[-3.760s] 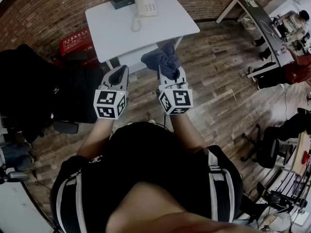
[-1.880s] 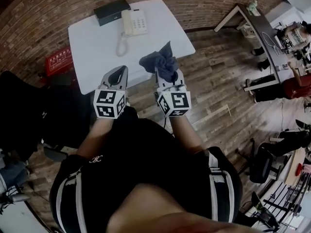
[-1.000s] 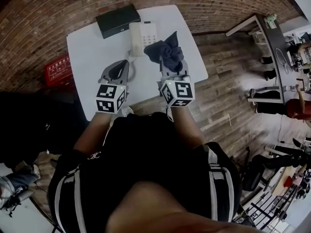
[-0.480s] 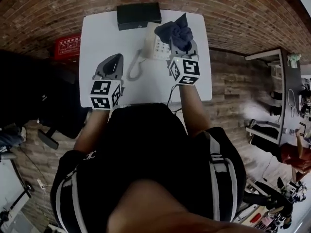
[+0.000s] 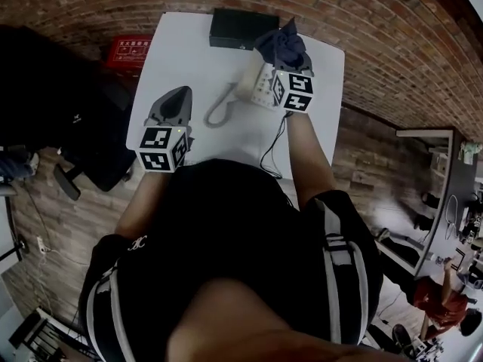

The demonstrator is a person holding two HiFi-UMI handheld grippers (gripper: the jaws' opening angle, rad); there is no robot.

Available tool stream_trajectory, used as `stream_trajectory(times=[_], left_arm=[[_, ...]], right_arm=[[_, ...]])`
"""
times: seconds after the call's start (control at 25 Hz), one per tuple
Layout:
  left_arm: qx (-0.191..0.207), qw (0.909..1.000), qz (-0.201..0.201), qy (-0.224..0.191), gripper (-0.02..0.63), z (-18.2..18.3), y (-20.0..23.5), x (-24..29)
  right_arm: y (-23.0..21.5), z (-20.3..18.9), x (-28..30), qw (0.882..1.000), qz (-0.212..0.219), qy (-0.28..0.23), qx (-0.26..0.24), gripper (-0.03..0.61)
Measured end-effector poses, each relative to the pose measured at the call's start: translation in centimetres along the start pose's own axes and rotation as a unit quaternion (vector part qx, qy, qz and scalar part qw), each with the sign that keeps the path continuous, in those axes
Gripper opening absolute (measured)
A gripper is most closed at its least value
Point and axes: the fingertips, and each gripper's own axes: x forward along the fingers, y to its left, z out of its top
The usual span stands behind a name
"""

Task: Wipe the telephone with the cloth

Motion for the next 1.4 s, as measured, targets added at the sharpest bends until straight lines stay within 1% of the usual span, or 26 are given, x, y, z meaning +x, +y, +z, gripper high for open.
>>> stream_trajectory(times=[0.24,0.36,0.52,0.64,0.72,0.88,0.96,1.16,1.4], left_arm=[[-0.016,0.9992,0.035,-0.008,-0.007,0.1,1.7,-0.1],[-0.025,0.9987,0.043,-0.007,-0.008,-0.1,1.8,0.2],[-0.025,0.9983,0.053,-0.001,-0.008,-0.4,2.0,0.3],[-0.029,0.9977,0.062,0.001,-0.006,-0.5,2.4,-0.1],[-0.032,0.9973,0.066,0.005,-0.008,-0.8,2.7,-0.3],[-0.032,0.9973,0.066,0.008,-0.008,-1.1,2.9,-0.4],[-0.031,0.9975,0.063,0.008,-0.006,-1.0,2.8,-0.2],[-0.029,0.9982,0.052,0.004,-0.007,-0.9,2.3,0.4],[-0.031,0.9987,0.041,0.005,-0.007,-0.8,2.1,1.0]], right_arm=[[0.2,-4.3,4.9,0.997,0.027,0.062,-0.028,0.055],[0.0,-6.7,6.6,0.994,0.036,0.094,-0.038,0.055],[-0.2,-9.5,8.1,0.989,0.046,0.132,-0.047,0.055],[-0.3,-12.0,8.6,0.984,0.046,0.165,-0.046,0.055],[-0.4,-13.6,8.6,0.981,0.039,0.184,-0.035,0.055],[-0.6,-14.2,8.7,0.983,0.03,0.181,0.007,0.055],[-0.5,-14.2,8.8,0.982,0.033,0.185,0.016,0.054],[1.1,-14.4,8.0,0.979,0.067,0.191,0.013,0.055],[2.8,-14.5,6.9,0.978,0.085,0.189,0.003,0.055]])
